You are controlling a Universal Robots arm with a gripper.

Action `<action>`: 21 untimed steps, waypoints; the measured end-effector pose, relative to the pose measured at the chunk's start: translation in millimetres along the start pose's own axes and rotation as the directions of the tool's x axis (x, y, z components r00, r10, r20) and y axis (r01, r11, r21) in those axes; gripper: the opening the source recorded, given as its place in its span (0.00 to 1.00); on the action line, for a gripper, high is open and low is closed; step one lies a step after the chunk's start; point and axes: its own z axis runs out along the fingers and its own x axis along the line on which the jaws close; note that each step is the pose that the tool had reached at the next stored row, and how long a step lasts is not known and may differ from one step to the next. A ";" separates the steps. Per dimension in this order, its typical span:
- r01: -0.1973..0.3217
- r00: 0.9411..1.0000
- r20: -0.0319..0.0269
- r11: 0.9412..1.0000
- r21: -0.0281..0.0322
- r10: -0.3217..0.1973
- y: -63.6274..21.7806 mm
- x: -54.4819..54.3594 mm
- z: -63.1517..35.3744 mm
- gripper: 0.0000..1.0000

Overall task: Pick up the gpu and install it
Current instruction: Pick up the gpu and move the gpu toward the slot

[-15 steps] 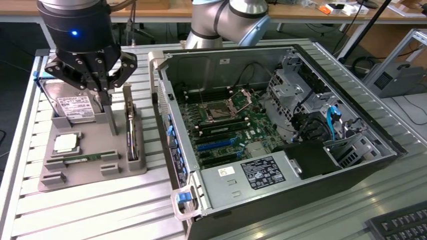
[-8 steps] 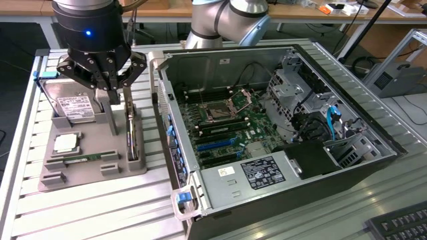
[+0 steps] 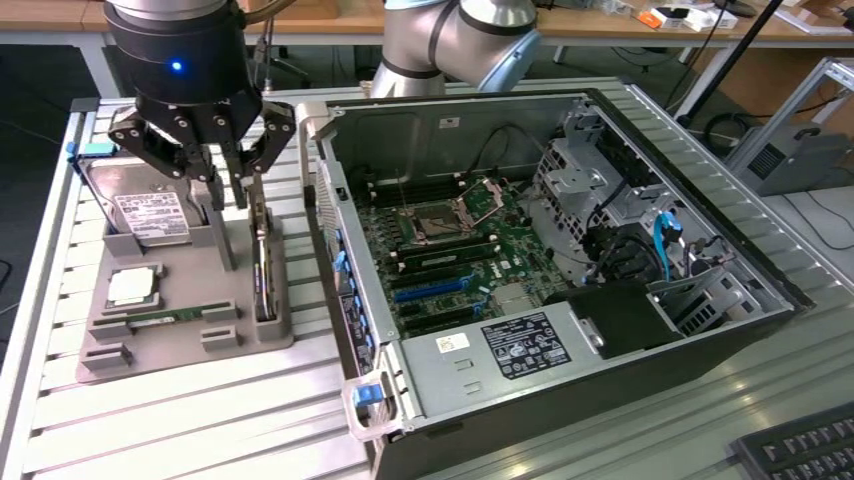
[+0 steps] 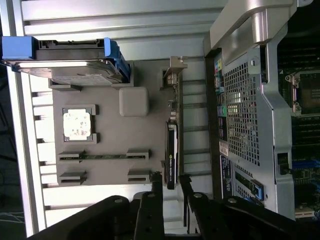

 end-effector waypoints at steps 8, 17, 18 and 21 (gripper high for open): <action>0.000 1.000 0.000 1.000 0.000 0.000 0.0 0.1 5.7 0.48; 0.000 1.000 -0.001 1.000 0.001 0.000 15.4 -20.7 30.6 0.48; 0.000 1.000 -0.001 1.000 0.001 0.000 19.7 -20.2 34.0 0.48; 0.000 1.000 -0.001 1.000 0.001 0.000 31.9 -15.9 43.0 0.48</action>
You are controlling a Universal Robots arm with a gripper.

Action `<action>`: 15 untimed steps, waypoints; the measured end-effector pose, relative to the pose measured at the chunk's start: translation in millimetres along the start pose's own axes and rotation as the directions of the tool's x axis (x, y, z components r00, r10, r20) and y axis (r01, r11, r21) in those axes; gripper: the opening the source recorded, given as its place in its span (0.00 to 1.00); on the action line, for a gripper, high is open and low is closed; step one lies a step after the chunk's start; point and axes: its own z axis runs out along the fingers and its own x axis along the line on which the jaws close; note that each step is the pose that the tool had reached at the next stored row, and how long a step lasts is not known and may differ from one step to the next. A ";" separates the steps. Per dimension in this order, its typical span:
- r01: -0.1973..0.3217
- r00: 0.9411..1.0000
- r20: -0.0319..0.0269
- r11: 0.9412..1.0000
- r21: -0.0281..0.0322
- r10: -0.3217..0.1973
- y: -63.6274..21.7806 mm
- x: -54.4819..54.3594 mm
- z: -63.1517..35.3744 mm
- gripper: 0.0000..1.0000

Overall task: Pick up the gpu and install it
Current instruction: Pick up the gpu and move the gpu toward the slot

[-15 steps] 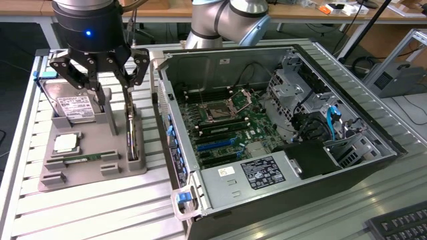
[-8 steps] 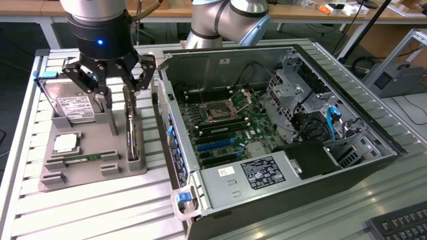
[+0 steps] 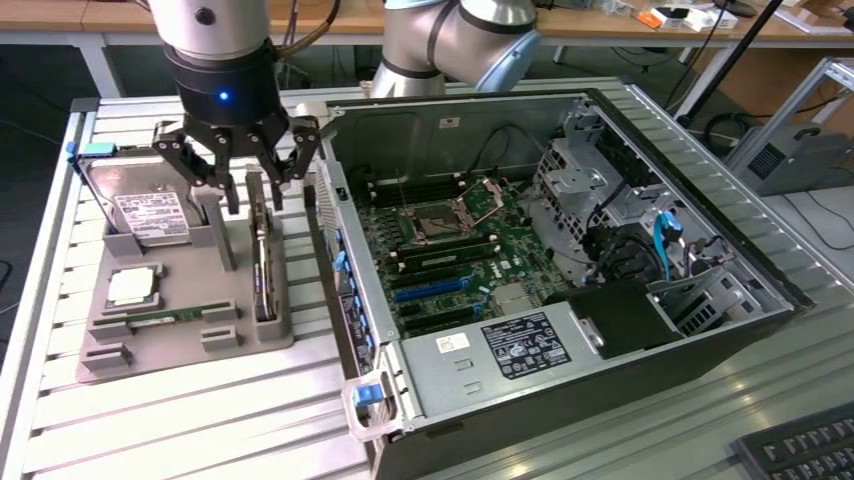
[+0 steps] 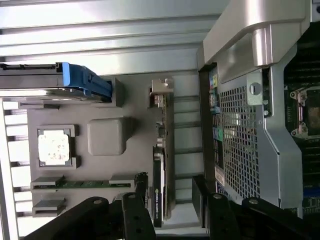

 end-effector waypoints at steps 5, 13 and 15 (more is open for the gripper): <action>0.000 1.000 0.000 1.000 0.002 0.000 -0.1 7.2 10.8 0.48; 0.000 1.000 0.000 1.000 0.002 0.000 -0.5 9.9 25.1 0.48; 0.000 1.000 0.000 1.000 0.002 0.000 -0.5 10.0 29.2 0.48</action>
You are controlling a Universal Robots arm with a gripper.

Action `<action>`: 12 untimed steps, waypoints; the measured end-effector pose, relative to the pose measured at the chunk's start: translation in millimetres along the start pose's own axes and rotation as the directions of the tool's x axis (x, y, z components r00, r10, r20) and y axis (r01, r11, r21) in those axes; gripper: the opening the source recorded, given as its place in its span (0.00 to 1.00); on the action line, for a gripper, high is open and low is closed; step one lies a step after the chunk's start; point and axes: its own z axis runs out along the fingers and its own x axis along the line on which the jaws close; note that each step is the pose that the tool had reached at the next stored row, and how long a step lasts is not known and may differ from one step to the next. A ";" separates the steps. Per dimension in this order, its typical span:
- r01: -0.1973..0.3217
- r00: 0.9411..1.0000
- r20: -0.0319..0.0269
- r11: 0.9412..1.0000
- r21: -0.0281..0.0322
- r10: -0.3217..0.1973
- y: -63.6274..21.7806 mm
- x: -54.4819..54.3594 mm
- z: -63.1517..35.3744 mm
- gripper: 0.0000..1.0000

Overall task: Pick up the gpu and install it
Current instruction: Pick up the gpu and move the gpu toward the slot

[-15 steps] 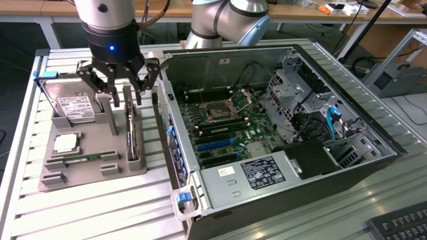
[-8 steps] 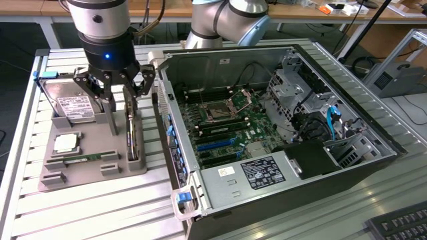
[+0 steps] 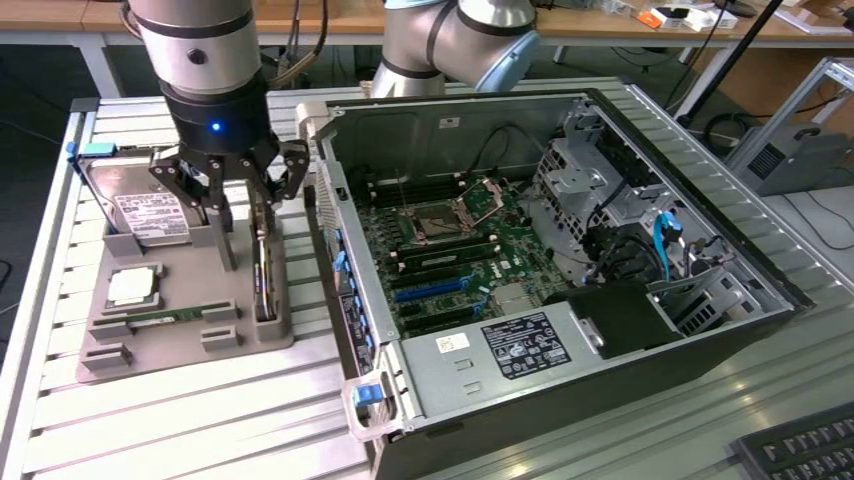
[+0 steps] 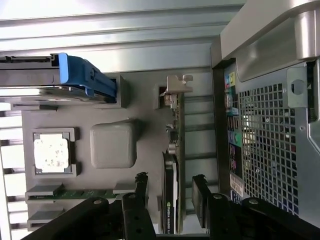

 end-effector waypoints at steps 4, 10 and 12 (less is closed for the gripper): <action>0.000 1.000 0.000 1.000 0.000 0.000 -2.1 0.0 13.9 0.48; 0.000 1.000 0.000 1.000 0.005 0.000 0.8 -4.7 45.1 0.27; 0.000 1.000 0.000 1.000 0.005 0.000 0.9 -5.1 29.8 0.27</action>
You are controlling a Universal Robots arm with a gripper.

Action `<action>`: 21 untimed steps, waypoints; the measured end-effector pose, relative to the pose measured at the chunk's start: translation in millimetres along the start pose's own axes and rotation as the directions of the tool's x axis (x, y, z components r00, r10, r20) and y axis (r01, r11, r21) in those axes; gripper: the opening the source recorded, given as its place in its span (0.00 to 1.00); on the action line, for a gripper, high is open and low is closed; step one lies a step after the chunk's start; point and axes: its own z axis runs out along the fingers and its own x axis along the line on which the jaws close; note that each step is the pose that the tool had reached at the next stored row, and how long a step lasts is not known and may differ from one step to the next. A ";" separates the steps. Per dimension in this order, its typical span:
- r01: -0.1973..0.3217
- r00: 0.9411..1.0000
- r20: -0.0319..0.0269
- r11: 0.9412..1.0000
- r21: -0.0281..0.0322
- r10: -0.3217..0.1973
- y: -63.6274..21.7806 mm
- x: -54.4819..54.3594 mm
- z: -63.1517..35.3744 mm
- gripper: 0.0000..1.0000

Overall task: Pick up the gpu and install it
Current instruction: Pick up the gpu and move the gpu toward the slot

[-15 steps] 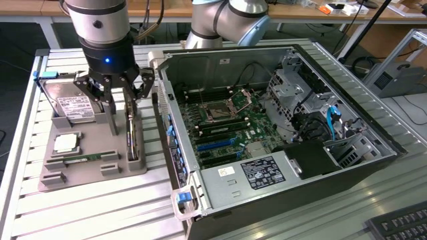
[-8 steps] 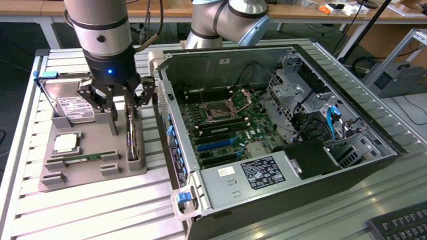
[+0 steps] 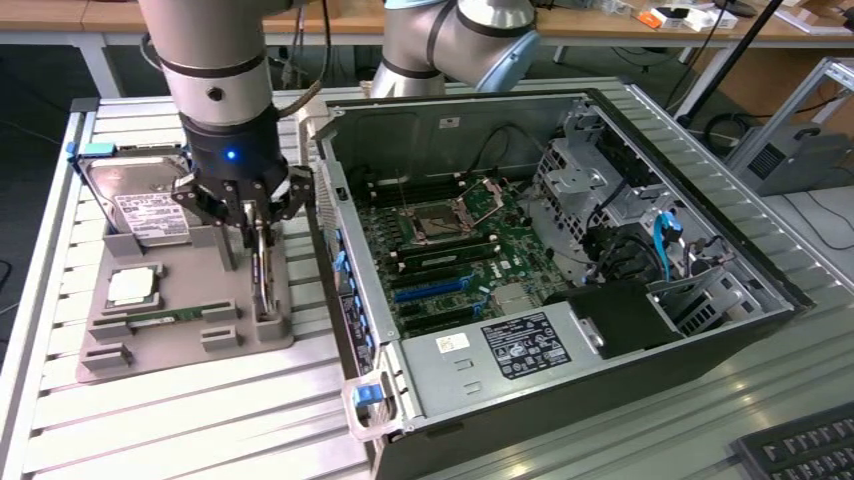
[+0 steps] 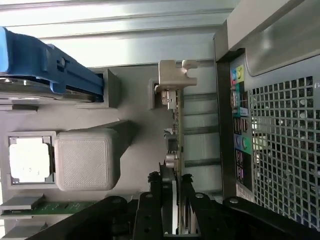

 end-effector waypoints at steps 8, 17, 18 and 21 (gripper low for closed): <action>0.000 1.000 0.000 1.000 0.000 0.000 0.4 -1.4 -55.5 0.27; 0.000 1.000 0.000 1.000 0.000 0.000 0.7 -2.4 -95.8 0.27; 0.000 1.000 0.000 1.000 0.000 0.000 0.7 -2.6 -102.5 0.27; 0.000 1.000 0.000 1.000 0.000 0.000 0.9 -3.4 -132.5 0.27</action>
